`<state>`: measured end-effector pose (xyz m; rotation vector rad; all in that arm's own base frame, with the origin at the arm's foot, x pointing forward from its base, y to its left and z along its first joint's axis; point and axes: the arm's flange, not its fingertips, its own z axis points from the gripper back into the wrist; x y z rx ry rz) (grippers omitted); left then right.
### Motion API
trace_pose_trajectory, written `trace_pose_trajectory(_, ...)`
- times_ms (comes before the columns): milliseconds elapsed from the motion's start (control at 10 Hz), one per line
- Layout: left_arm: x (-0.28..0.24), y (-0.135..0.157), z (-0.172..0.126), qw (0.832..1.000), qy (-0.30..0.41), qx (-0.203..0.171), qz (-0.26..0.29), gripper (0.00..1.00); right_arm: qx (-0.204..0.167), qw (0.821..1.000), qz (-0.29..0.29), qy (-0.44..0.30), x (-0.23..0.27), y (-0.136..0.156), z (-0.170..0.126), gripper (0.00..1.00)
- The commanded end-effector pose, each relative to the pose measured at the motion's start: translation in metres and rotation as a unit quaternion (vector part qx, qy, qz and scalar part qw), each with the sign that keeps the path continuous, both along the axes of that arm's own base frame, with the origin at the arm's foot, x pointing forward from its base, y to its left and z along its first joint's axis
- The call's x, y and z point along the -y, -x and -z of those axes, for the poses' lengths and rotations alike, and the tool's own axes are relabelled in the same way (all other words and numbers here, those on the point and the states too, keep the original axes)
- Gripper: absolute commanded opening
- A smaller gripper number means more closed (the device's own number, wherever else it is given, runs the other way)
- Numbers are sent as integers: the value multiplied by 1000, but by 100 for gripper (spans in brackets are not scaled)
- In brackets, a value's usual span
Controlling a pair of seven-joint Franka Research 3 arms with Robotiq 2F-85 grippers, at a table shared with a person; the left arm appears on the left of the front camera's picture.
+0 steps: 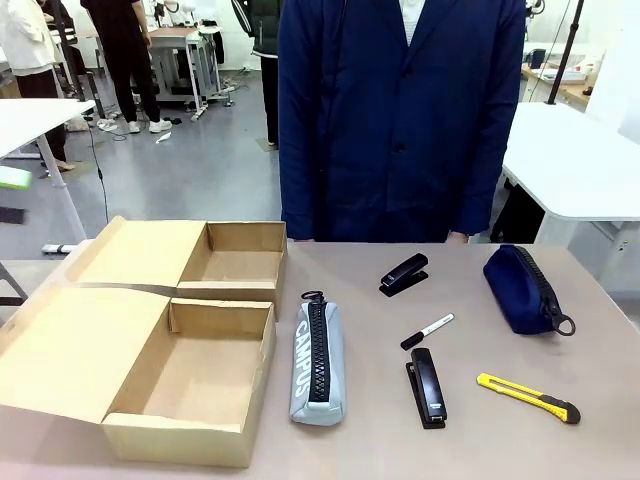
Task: Place items inside the box.
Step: Pick up a Pencil pouch or Stapler and place it inside the Mailer Box closest to the robot.
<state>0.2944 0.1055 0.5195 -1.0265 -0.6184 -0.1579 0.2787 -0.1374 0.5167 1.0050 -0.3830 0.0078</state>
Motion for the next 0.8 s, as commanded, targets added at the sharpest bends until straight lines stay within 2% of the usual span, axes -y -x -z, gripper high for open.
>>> trace_pose_trajectory(0, -9, 17, 53, 988, 126, -19, -88, 100, 4, 985, 105, -136, 81, 5, 55, 100)
trace_pose_trajectory(200, 37, 19, 76, 967, 205, -14, -149, 100, -25, 960, 184, -208, 132, 20, 104, 100)
trace_pose_trajectory(300, 49, 14, 80, 961, 214, -21, -173, 100, -32, 954, 213, -209, 139, 25, 118, 100)
trace_pose_trajectory(400, -57, -9, 33, 975, 180, -41, -127, 100, -38, 969, 179, -166, 129, 50, 93, 100)
trace_pose_trajectory(700, -57, -9, 33, 975, 180, -41, -127, 100, -38, 969, 179, -166, 129, 50, 93, 100)
